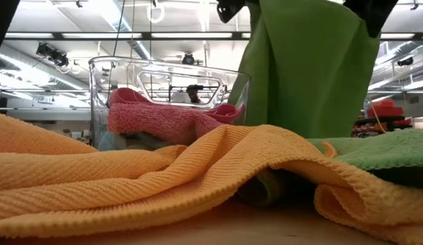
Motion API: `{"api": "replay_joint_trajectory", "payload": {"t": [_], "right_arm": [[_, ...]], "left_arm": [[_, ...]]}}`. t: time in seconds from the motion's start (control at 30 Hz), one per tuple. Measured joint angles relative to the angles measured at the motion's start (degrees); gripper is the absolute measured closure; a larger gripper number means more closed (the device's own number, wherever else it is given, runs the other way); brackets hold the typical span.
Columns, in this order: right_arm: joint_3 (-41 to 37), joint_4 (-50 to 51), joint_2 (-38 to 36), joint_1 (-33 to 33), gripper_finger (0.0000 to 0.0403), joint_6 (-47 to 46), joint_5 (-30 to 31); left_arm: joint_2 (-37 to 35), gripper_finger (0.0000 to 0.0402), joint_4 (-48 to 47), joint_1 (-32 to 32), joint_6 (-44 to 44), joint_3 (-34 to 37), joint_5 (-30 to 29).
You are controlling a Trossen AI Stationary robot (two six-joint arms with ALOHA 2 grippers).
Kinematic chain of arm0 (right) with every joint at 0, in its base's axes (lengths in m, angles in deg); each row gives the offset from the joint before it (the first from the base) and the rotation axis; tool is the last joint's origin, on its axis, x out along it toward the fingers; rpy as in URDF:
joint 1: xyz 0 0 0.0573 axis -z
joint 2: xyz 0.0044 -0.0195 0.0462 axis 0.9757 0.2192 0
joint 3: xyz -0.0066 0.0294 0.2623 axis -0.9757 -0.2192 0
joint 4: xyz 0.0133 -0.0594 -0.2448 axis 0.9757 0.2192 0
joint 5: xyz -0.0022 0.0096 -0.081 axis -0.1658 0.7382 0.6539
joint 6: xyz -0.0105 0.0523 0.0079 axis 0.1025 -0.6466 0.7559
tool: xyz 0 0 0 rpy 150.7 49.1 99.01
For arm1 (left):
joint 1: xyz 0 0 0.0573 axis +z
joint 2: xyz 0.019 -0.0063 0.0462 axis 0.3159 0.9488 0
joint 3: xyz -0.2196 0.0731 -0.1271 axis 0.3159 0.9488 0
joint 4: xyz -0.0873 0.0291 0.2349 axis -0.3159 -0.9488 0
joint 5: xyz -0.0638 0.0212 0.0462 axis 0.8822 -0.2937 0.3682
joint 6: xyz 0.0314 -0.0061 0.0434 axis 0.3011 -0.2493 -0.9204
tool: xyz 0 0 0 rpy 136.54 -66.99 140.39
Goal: Fold microfiber towels
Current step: Fold the top green towel
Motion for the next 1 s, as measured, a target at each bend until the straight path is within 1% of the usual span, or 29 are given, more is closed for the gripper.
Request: {"api": "replay_joint_trajectory", "payload": {"t": [0.07, 0.2, 0.3, 0.4, 0.53, 0.67, 0.77, 0.9, 1.0], "right_arm": [[0.0, -0.1, 0.0, -0.7, 0.0398, -0.5, 0.0], [0.1, -1.2, 0.0, -0.9, 0.0398, -0.4, 0.2], [-0.7, -3.9, 0.0, -0.9, 0.0398, -0.2, 2.5], [-2.1, -6.2, 0.0, -0.5, 0.0398, 0.8, 5.0], [-4.9, -9.9, 0.0, 1.3, 0.0397, 2.3, 7.3], [-8.2, -13.1, 0.0, 3.7, 0.0397, 2.5, 12.3], [-10.1, -14.8, 0.0, 5.7, 0.0397, 2.8, 15.8], [-12.9, -18.3, 0.0, 8.8, 0.0397, 3.7, 16.7], [-15.2, -21.0, 0.0, 10.9, 0.0397, 4.4, 17.4]], "left_arm": [[1.2, 0.0376, 0.3, -1.1, 1.4, 0.0, 1.3], [3.0, 0.0389, 0.0, -2.7, 3.0, 0.0, 1.6], [3.5, 0.0387, -1.5, -2.6, 4.2, 0.0, 1.6], [3.4, 0.0377, -2.7, -1.3, 5.0, 0.8, -0.1], [3.5, 0.0380, -8.9, 1.1, 6.5, 1.4, -0.8], [3.5, 0.0390, -9.5, 2.9, 7.3, 3.0, -0.8], [3.5, 0.0387, -10.4, 4.0, 8.8, 3.1, -0.8], [3.6, 0.0373, -10.5, 5.7, 11.8, 3.0, -1.6], [3.7, 0.0372, -10.8, 7.3, 13.0, 3.0, -1.9]]}}
